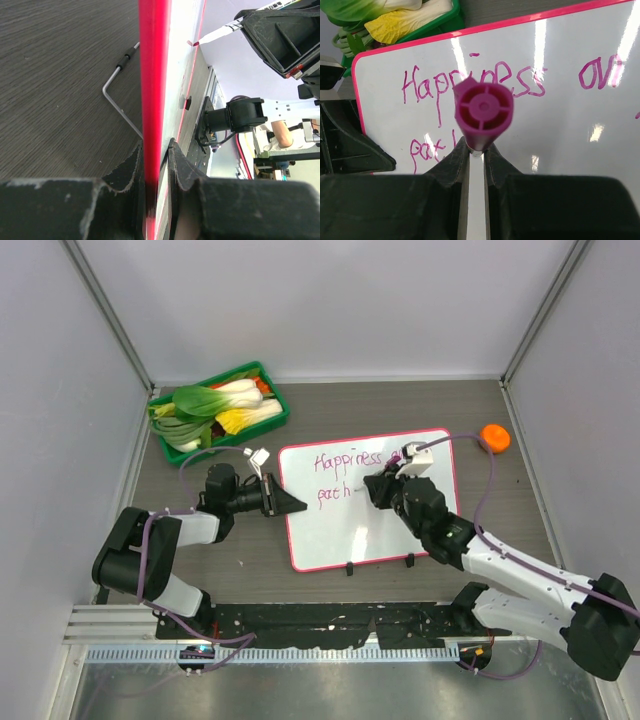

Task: Write a sentence on the whiteboard
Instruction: Write a sentence on the whiteboard, then place the whiteboard marker at the center of the board.

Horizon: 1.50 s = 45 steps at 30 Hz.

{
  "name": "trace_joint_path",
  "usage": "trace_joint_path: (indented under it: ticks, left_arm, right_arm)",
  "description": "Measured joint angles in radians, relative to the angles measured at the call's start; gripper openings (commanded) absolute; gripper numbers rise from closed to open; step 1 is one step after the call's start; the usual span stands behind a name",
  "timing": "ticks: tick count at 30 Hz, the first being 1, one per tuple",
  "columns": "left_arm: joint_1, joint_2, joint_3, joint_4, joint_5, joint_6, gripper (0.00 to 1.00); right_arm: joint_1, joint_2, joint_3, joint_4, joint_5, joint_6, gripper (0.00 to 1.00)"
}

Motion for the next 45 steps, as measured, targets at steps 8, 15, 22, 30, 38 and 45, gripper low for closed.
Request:
trace_joint_path:
  ticks: [8, 15, 22, 30, 38, 45]
  left_arm:
    - [-0.002, -0.006, 0.000, -0.002, -0.001, 0.002, 0.07]
    - [-0.006, -0.026, -0.002, -0.024, -0.022, 0.016, 0.34]
    - [-0.010, -0.063, -0.032, -0.118, -0.153, 0.107, 0.71]
    - [-0.012, -0.241, -0.091, -0.231, -0.275, 0.168, 1.00]
    - [-0.012, -0.572, -0.152, -0.340, -0.451, 0.186, 1.00]
    - [-0.013, -0.773, -0.163, -0.462, -0.581, 0.186, 1.00]
  right_arm:
    - [-0.001, -0.126, -0.009, -0.057, -0.020, 0.026, 0.01]
    - [-0.014, -0.258, -0.022, -0.101, -0.039, 0.084, 0.01]
    - [-0.035, -0.312, -0.069, -0.192, -0.084, 0.159, 0.01]
    - [-0.050, -0.401, -0.118, -0.347, -0.148, 0.240, 0.01]
    - [-0.053, -0.489, -0.118, -0.521, -0.216, 0.351, 0.01]
    - [-0.054, -0.604, -0.172, -0.663, -0.317, 0.523, 0.01]
